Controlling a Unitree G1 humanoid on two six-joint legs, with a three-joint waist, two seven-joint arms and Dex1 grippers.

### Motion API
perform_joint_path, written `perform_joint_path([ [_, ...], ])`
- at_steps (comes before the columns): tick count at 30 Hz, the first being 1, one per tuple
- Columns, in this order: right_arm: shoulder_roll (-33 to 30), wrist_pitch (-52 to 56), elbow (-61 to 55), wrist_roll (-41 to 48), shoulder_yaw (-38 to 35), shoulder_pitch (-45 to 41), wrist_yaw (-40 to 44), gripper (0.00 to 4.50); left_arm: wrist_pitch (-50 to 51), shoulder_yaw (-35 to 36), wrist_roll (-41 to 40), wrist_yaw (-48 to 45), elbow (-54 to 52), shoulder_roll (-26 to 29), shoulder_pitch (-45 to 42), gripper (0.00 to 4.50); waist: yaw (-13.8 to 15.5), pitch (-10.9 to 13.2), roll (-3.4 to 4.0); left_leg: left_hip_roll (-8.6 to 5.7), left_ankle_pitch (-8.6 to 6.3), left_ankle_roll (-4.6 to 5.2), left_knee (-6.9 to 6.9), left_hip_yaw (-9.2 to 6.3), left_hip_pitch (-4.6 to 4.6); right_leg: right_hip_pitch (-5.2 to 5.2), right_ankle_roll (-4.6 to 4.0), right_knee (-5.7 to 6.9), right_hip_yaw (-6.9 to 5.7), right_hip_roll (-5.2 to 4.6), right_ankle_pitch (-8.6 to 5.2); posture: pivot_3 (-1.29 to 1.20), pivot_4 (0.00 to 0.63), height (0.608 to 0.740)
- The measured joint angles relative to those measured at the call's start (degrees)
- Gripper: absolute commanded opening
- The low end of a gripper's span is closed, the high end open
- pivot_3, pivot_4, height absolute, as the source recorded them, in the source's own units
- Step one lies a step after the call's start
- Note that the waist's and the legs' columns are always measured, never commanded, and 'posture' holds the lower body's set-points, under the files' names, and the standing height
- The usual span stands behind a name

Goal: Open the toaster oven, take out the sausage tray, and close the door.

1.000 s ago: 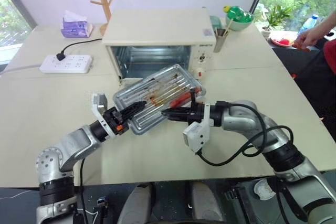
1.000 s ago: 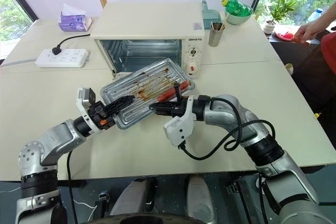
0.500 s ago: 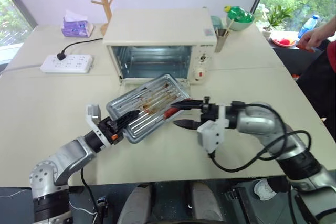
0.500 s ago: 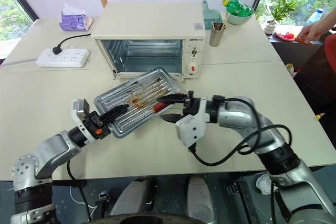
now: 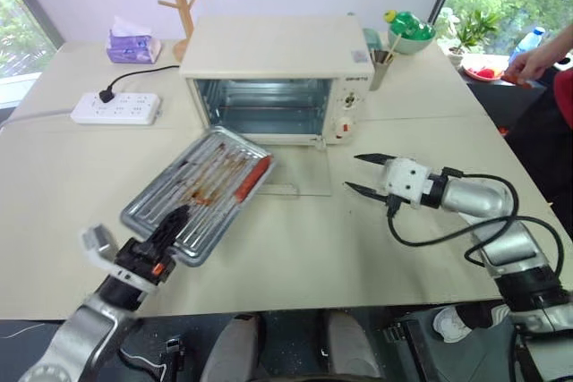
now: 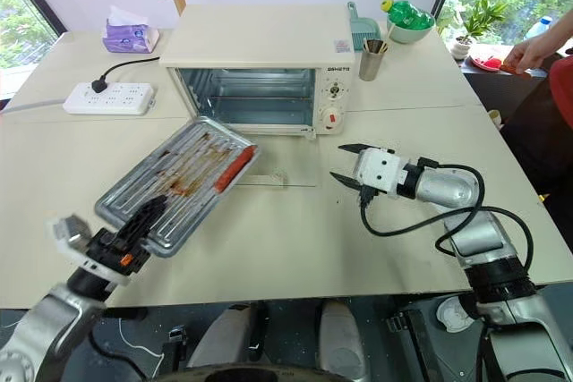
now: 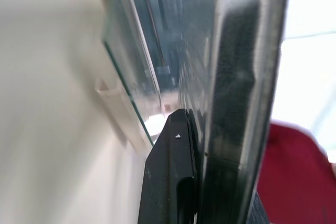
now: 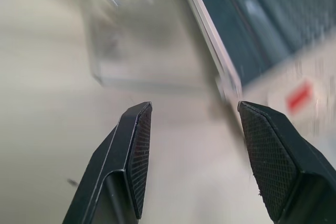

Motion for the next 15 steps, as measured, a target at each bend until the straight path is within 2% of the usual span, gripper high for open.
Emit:
perform_joint_path([
  [6, 2.6, -0.7, 9.1, -3.3, 1.8, -4.0, -0.4, 2.65, -10.8, 4.8, 0.0, -3.0, -5.1, -4.5, 6.0, 0.0, -0.4, 0.0, 0.02, 0.01, -0.21, 0.34, -0.01, 0.16, -0.03, 0.14, -0.01, -0.49, 0.0, 0.0, 0.01, 0.0, 0.15, 0.74],
  [9, 4.0, -1.8, 12.5, -4.4, 2.5, -4.8, -0.3, 1.78, -14.7, 6.6, -0.1, -4.3, -5.5, -7.0, 8.2, 0.0, -0.4, 0.0, 0.01, -0.11, -0.44, 0.73, 0.01, 0.46, -0.05, 0.15, 0.0, -0.71, 0.16, -0.01, 0.01, 0.0, 0.15, 0.74],
  [12, 5.5, -2.6, 14.3, -4.9, 3.6, -6.2, 0.1, 0.25, -17.5, 8.4, -0.1, -5.5, -4.9, -8.3, 8.4, 0.0, -0.2, 0.0, -0.01, -0.15, -0.54, 0.88, 0.05, 0.62, -0.08, 0.14, 0.01, -0.81, 0.26, -0.03, 0.01, 0.0, 0.15, 0.74],
  [13, 5.9, -2.8, 14.4, -4.9, 3.8, -6.5, 0.1, 0.02, -17.9, 8.5, -0.1, -5.9, -4.4, -8.5, 8.4, 0.0, -0.2, 0.0, -0.01, -0.15, -0.56, 0.9, 0.06, 0.68, -0.08, 0.14, 0.01, -0.81, 0.31, -0.03, 0.01, 0.0, 0.15, 0.74],
  [15, 6.6, -3.8, 15.6, -5.3, 4.3, -7.6, 0.3, 0.02, -18.1, 8.6, -0.1, -6.9, -2.6, -8.9, 8.3, 0.0, -0.2, 0.0, -0.02, -0.16, -0.58, 0.94, 0.09, 0.85, -0.05, 0.15, 0.02, -0.82, 0.42, -0.03, 0.01, 0.0, 0.15, 0.74],
])
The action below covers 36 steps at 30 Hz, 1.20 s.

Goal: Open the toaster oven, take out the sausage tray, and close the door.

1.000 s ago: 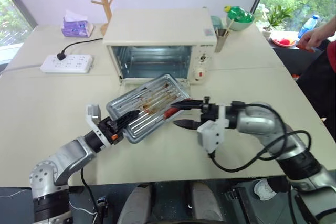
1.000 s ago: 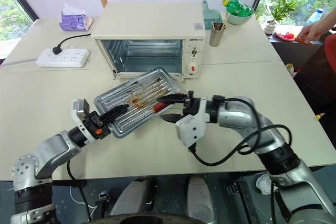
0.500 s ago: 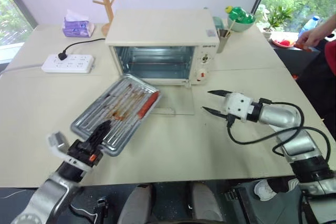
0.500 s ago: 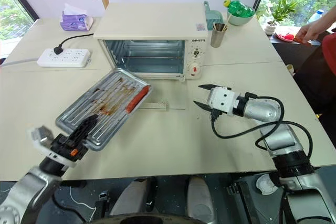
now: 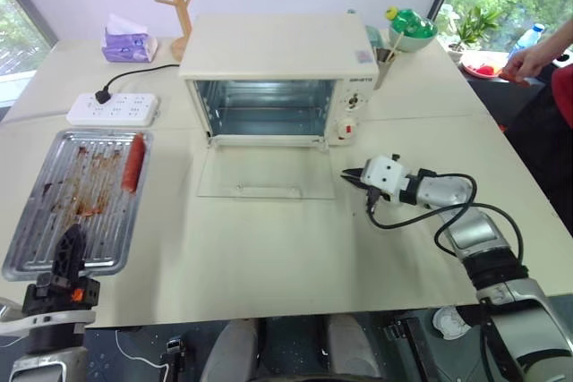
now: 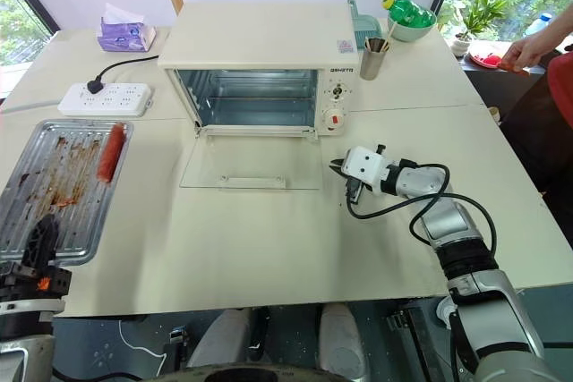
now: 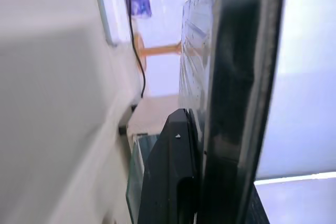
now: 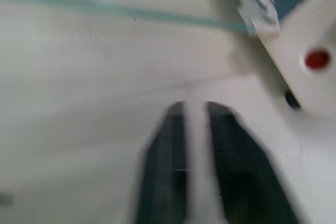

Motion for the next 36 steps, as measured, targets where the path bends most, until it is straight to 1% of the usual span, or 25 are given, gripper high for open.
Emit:
perform_joint_path([
  [8, 2.1, -2.2, 3.8, -2.4, 1.4, -1.1, -0.4, 0.02, -0.8, 1.5, 0.0, -1.3, 6.2, 0.4, -2.5, 0.0, -0.1, 0.0, -0.07, 0.07, -0.03, 0.06, 0.03, 0.19, 0.1, -0.01, 0.04, 0.05, 0.17, 0.06, 0.02, 0.0, 0.15, 0.74],
  [18, 6.7, -2.8, 4.3, -4.0, 2.3, -1.6, -2.9, 0.02, 1.6, 3.8, 0.0, -1.2, 11.3, 4.6, -6.7, 0.0, -0.2, 0.0, -0.14, 0.11, -0.02, 0.04, 0.07, 0.18, 0.13, 0.0, 0.19, 0.08, 0.19, 0.11, 0.11, 0.0, 0.15, 0.74],
  [22, 8.9, 1.5, -0.4, -1.8, 1.7, -4.0, -3.1, 0.02, 3.0, 3.4, 0.0, -0.1, 15.7, 7.3, -8.9, 0.0, -0.4, 0.0, -0.12, 0.16, -0.01, 0.03, 0.05, 0.18, 0.12, -0.09, 0.32, 0.13, 0.21, 0.15, 0.19, 0.0, 0.15, 0.74],
  [26, 9.4, 6.4, -4.6, 1.6, -2.4, -10.7, -4.8, 0.02, 4.6, 3.2, 0.0, 0.0, 16.7, 8.3, -9.1, 0.0, -0.2, 0.0, -0.13, 0.16, -0.02, 0.02, 0.04, 0.17, 0.09, -0.11, 0.32, 0.13, 0.22, 0.15, 0.19, 0.0, 0.15, 0.74],
  [28, 9.2, 8.7, -8.3, 3.4, -4.3, -12.1, -4.8, 0.02, 5.5, 3.3, 0.0, 0.0, 16.9, 9.0, -8.9, 0.0, 0.2, 0.0, -0.26, 0.15, -0.03, 0.02, -0.02, 0.09, 0.09, -0.09, 0.32, 0.08, 0.17, 0.13, 0.18, 0.0, 0.15, 0.74],
  [30, 8.4, 11.1, -12.6, 5.2, -4.5, -10.3, -2.8, 0.02, 6.9, 3.3, 0.0, 0.0, 17.7, 9.5, -8.6, 0.0, 0.4, -0.1, -0.36, 0.14, -0.07, -0.01, -0.04, 0.06, 0.08, -0.09, 0.32, 0.05, 0.16, 0.11, 0.17, 0.0, 0.15, 0.74],
  [33, 6.1, 15.5, -18.6, 9.3, -3.5, -2.8, 3.0, 0.02, 8.9, 3.3, 0.0, -0.1, 18.2, 10.7, -8.2, 0.0, 1.1, -0.1, -0.34, 0.11, -0.12, -0.01, -0.01, 0.11, 0.04, -0.13, 0.33, 0.04, 0.17, 0.07, 0.17, 0.0, 0.15, 0.74],
  [34, 5.2, 17.2, -20.3, 10.8, -3.1, -0.4, 5.0, 0.26, 9.4, 3.4, 0.0, -0.2, 18.3, 11.0, -8.2, 0.0, 1.1, -0.1, -0.3, 0.1, -0.12, -0.01, 0.0, 0.15, 0.03, -0.14, 0.33, 0.04, 0.2, 0.04, 0.17, 0.0, 0.15, 0.74],
  [36, 3.7, 20.1, -22.9, 13.2, -2.8, 1.6, 7.5, 0.83, 10.2, 3.4, 0.0, -0.2, 18.5, 11.5, -8.5, 0.0, 1.0, 0.0, -0.2, 0.12, -0.12, -0.02, 0.06, 0.19, 0.04, -0.14, 0.33, 0.05, 0.25, 0.0, 0.17, 0.0, 0.15, 0.74],
])
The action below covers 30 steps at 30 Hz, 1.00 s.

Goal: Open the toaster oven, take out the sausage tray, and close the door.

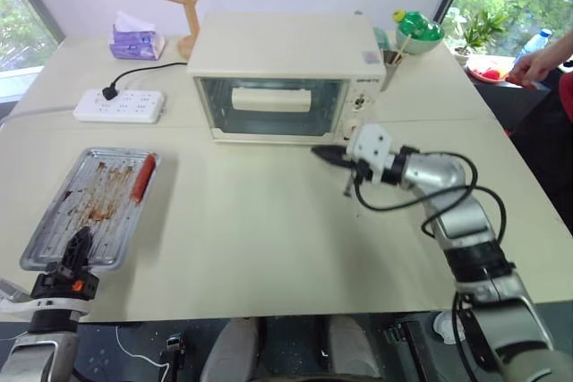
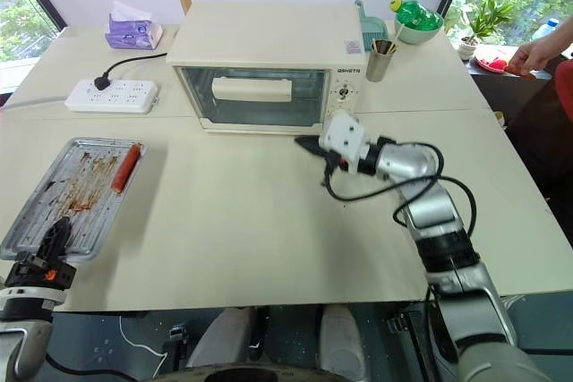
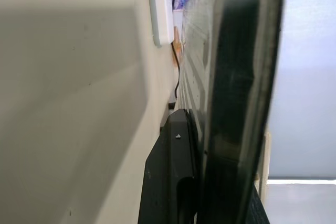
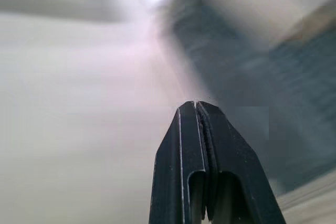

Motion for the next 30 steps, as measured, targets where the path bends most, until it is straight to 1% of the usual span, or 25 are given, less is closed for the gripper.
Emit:
perform_joint_path([
  [1, -0.9, 1.9, -1.5, 1.7, -0.3, 0.4, 1.0, 1.28, 0.6, -0.1, 0.0, 0.0, 0.0, 0.5, -0.2, 0.0, 0.0, 0.0, 0.0, 0.04, 0.0, -0.01, 0.02, 0.01, 0.01, 0.01, 0.0, 0.01, 0.0, -0.01, 0.0, 0.0, 0.15, 0.74],
  [3, -3.8, 6.8, -5.5, 6.3, -2.1, 1.5, 3.5, 2.33, 2.7, -0.4, 0.0, 0.0, 0.0, 2.5, -0.7, 0.0, 0.1, 0.0, -0.03, 0.14, -0.09, -0.15, 0.03, 0.0, 0.01, 0.05, 0.0, 0.01, -0.01, -0.02, -0.01, 0.0, 0.15, 0.74],
  [5, -7.3, 10.1, -8.5, 10.0, -4.4, 2.9, 6.0, 3.24, 5.4, -1.1, 0.0, 0.0, 0.2, 4.8, -0.6, 0.0, 0.1, 0.0, -0.03, 0.14, -0.1, -0.18, 0.01, 0.0, 0.02, 0.06, 0.01, 0.01, -0.01, -0.03, -0.03, 0.0, 0.15, 0.74],
  [7, -10.6, 13.2, -11.3, 13.0, -6.7, 5.3, 7.8, 4.28, 9.2, -3.1, 0.0, -0.2, 1.5, 7.7, -0.5, 0.0, 0.2, 0.0, -0.03, 0.13, -0.09, -0.16, -0.03, 0.01, 0.0, 0.02, 0.09, -0.01, -0.02, -0.05, -0.08, 0.0, 0.15, 0.74],
  [8, -11.7, 14.8, -12.8, 14.5, -7.6, 6.5, 8.2, 4.4, 11.0, -4.3, 0.0, -0.4, 2.3, 9.2, -0.3, 0.0, 0.2, 0.0, -0.03, 0.13, -0.09, -0.12, -0.05, 0.02, -0.01, -0.01, 0.11, -0.01, -0.01, -0.06, -0.1, 0.0, 0.15, 0.74],
  [12, -14.1, 19.3, -17.1, 18.1, -9.5, 9.8, 8.3, 4.4, 16.9, -7.2, 0.0, -2.4, 4.2, 13.6, -2.0, 0.0, 0.2, 0.0, 0.01, 0.18, -0.12, -0.12, -0.11, 0.02, -0.08, -0.15, 0.14, 0.02, -0.02, -0.04, -0.11, 0.0, 0.15, 0.74],
  [16, -16.3, 22.2, -20.3, 19.3, -12.1, 13.7, 6.9, 4.4, 24.5, -11.7, 0.0, -6.9, 7.1, 22.0, -3.7, 0.0, 0.1, 0.0, 0.07, 0.2, -0.12, -0.13, -0.13, 0.06, -0.08, -0.17, 0.13, 0.02, -0.01, -0.05, -0.11, 0.0, 0.15, 0.74],
  [19, -16.8, 24.5, -22.0, 20.5, -13.9, 16.1, 5.3, 4.4, 28.8, -16.5, 0.4, -9.7, 12.5, 27.0, -8.8, 0.0, 0.2, 0.1, 0.14, 0.22, -0.16, -0.2, -0.08, 0.05, -0.08, -0.16, 0.12, 0.02, -0.02, -0.06, -0.1, 0.0, 0.15, 0.74],
  [21, -17.7, 25.3, -23.6, 21.2, -15.2, 17.8, 4.7, 4.4, 31.3, -19.9, 3.7, -12.3, 15.0, 29.3, -13.0, 0.0, 0.2, 0.1, 0.15, 0.2, -0.18, -0.24, -0.08, 0.09, -0.09, -0.16, 0.12, 0.01, -0.02, -0.1, -0.1, 0.0, 0.15, 0.74],
  [25, -18.6, 26.3, -26.2, 21.8, -18.0, 21.6, 3.5, 4.4, 35.2, -26.7, 11.2, -17.0, 21.7, 30.1, -23.6, 0.0, 0.3, 0.1, 0.13, 0.1, -0.12, -0.14, -0.12, 0.12, -0.16, -0.22, 0.13, 0.0, -0.06, -0.16, -0.09, 0.0, 0.15, 0.74],
  [30, -18.8, 28.4, -29.5, 22.9, -21.2, 25.6, 0.7, 4.4, 38.7, -31.8, 19.6, -23.2, 30.0, 28.7, -36.9, 0.0, 0.2, 0.1, 0.13, 0.08, -0.1, -0.12, -0.11, 0.15, -0.4, -0.52, 0.17, 0.08, -0.04, -0.12, -0.07, 0.0, 0.15, 0.74],
])
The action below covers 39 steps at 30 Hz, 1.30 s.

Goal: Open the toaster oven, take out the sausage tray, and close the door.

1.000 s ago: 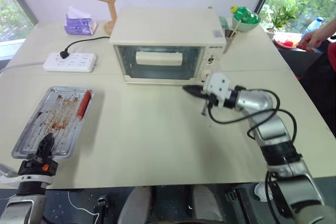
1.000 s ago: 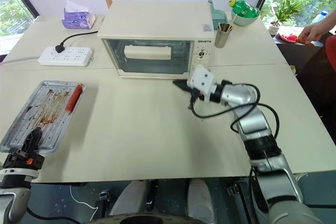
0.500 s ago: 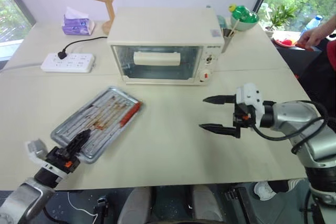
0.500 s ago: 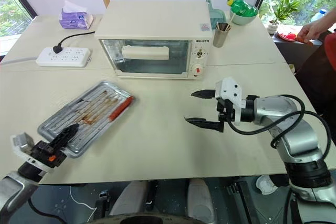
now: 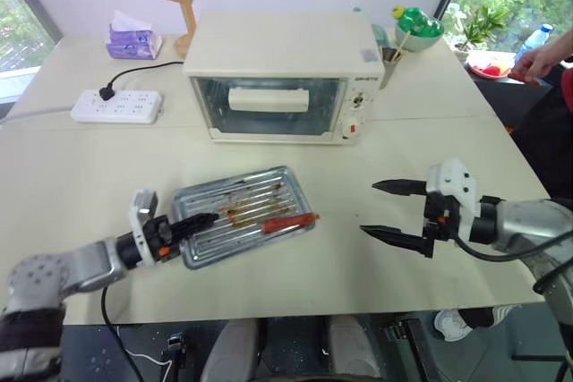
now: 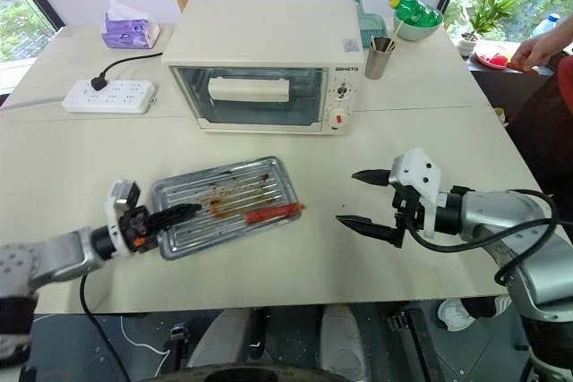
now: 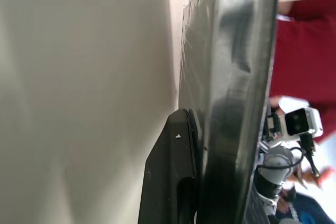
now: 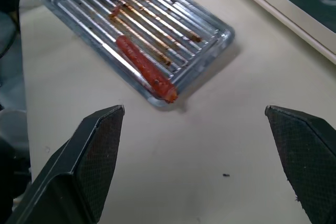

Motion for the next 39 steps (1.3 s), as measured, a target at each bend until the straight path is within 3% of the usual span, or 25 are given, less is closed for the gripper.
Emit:
perform_joint_path([
  [6, 0.0, 0.9, -3.3, 0.6, -3.4, 5.1, -2.6, 4.4, 2.6, -3.7, 9.4, -6.3, 4.7, -3.0, -8.1, 0.0, 0.4, 0.0, 0.03, 0.0, 0.05, -0.06, 0.06, -0.05, -0.3, -0.29, 0.14, 0.07, -0.06, 0.06, 0.08, 0.0, 0.15, 0.74],
  [16, 0.0, 0.1, -5.3, 0.3, -6.5, 11.6, -4.3, 4.4, 2.3, -6.1, 25.7, -14.6, 13.1, -8.1, -18.9, 0.0, 1.7, -0.1, 0.17, -0.16, 0.07, -0.09, 0.28, 0.16, -0.2, 0.1, 0.43, 0.01, -0.11, -0.21, 0.38, 0.0, 0.15, 0.74],
  [19, 0.0, -0.3, -5.2, -0.2, -6.5, 12.0, -4.7, 4.5, 1.6, -6.1, 29.3, -15.6, 14.9, -8.4, -20.1, 0.89, 1.5, -0.1, 0.19, -0.12, 0.07, -0.09, 0.26, 0.15, 0.08, 0.34, 0.44, 0.01, -0.11, -0.2, 0.38, 0.0, 0.15, 0.74],
  [24, 0.0, -1.0, -5.1, -1.0, -5.9, 11.6, -5.5, 4.5, 1.4, -5.8, 33.1, -18.8, 16.1, -8.3, -20.7, 3.58, 1.4, -0.1, 0.19, -0.03, 0.08, -0.09, 0.17, 0.09, 0.23, 0.37, 0.51, -0.02, -0.08, -0.13, 0.33, 0.0, 0.15, 0.74],
  [26, 0.0, -1.4, -4.9, -1.3, -5.2, 11.0, -5.6, 4.5, 1.3, -5.4, 33.2, -19.7, 15.8, -7.9, -20.8, 4.27, 1.4, -0.1, 0.18, -0.03, 0.08, -0.09, 0.17, 0.09, 0.26, 0.4, 0.52, -0.02, -0.07, -0.13, 0.33, 0.0, 0.15, 0.74],
  [34, 0.0, -2.6, -1.6, -2.3, -3.4, 8.9, -5.2, 4.5, -5.6, -5.6, 39.3, -23.1, 6.8, 0.8, -15.0, 4.4, -1.1, -0.2, 0.21, 0.11, 0.06, -0.12, 0.05, 0.1, 0.51, 0.5, 0.47, -0.02, 0.0, -0.12, 0.33, 0.0, 0.15, 0.74],
  [39, -0.1, -3.8, 1.5, -3.1, -2.2, 6.4, -4.0, 4.5, -28.9, -7.6, 53.5, -28.9, -2.9, 12.4, -3.7, 4.4, -1.9, -0.2, 0.28, 0.54, 0.05, -0.13, -0.18, 0.46, 0.43, 0.01, 0.15, -0.06, 0.02, 0.01, 0.44, 0.0, 0.15, 0.74],
])
